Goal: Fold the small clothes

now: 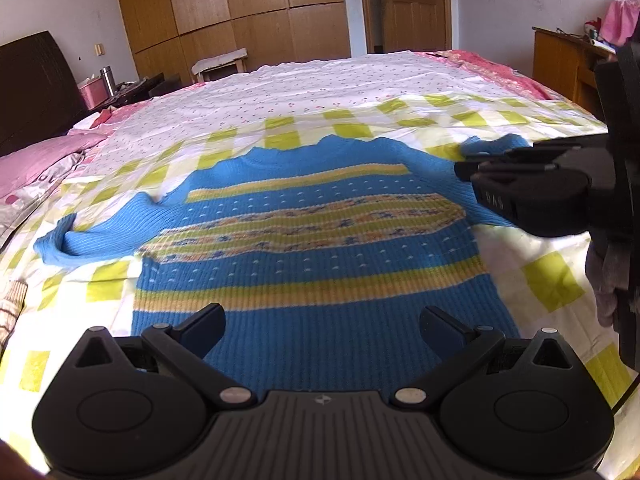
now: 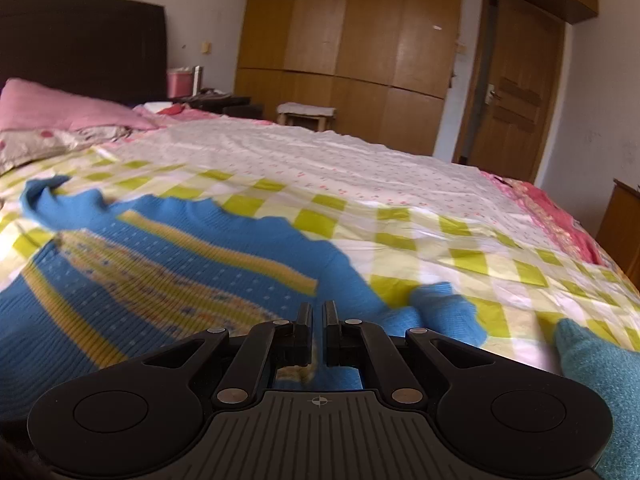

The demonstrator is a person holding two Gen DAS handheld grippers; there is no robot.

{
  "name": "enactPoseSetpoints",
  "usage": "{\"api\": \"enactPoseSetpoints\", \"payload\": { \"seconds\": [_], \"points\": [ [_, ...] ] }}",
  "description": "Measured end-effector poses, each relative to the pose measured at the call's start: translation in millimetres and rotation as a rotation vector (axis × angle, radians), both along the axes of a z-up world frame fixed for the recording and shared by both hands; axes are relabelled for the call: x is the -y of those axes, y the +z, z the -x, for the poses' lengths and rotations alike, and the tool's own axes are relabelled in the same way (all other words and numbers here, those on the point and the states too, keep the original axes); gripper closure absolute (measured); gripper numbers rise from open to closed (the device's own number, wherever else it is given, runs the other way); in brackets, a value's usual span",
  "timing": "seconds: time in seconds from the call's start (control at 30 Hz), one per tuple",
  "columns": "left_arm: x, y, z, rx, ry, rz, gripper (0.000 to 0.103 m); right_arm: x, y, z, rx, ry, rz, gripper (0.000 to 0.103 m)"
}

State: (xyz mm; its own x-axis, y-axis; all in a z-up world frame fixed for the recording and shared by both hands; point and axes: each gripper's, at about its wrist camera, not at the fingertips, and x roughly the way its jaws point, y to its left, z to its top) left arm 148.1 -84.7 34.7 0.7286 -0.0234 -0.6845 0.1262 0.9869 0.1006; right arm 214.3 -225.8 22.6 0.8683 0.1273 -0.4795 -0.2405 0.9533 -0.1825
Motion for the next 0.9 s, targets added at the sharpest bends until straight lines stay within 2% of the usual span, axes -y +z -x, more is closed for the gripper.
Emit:
{"api": "enactPoseSetpoints", "payload": {
  "seconds": [0.13,0.23,0.3,0.33,0.47,0.6,0.73,0.9],
  "points": [
    [-30,-5,6,-0.001,0.026,0.026,0.000,-30,-23,11,-0.043,0.066,0.074,0.100],
    [-46,-9,8,0.013,0.029,0.051,0.000,-26,-26,20,-0.090,0.030,0.045,0.099],
    [-54,-9,8,0.034,0.026,0.070,0.000,-13,-17,26,-0.073,-0.025,0.019,0.099],
    [-57,-9,7,0.045,0.023,0.082,0.000,-6,-11,28,-0.056,-0.058,0.005,0.095],
    [-63,-10,1,0.076,0.010,0.133,0.000,44,23,18,-0.003,-0.240,-0.113,0.089],
    [-65,-13,-5,0.094,-0.004,0.156,0.000,96,38,-13,-0.093,-0.350,-0.313,0.061],
    [-67,-16,-6,0.115,-0.009,0.151,0.000,134,30,-46,-0.226,-0.384,-0.559,0.059],
    [-70,-20,-6,0.116,-0.021,0.146,0.000,141,1,-82,-0.345,-0.457,-0.656,0.059]
  ]
}}
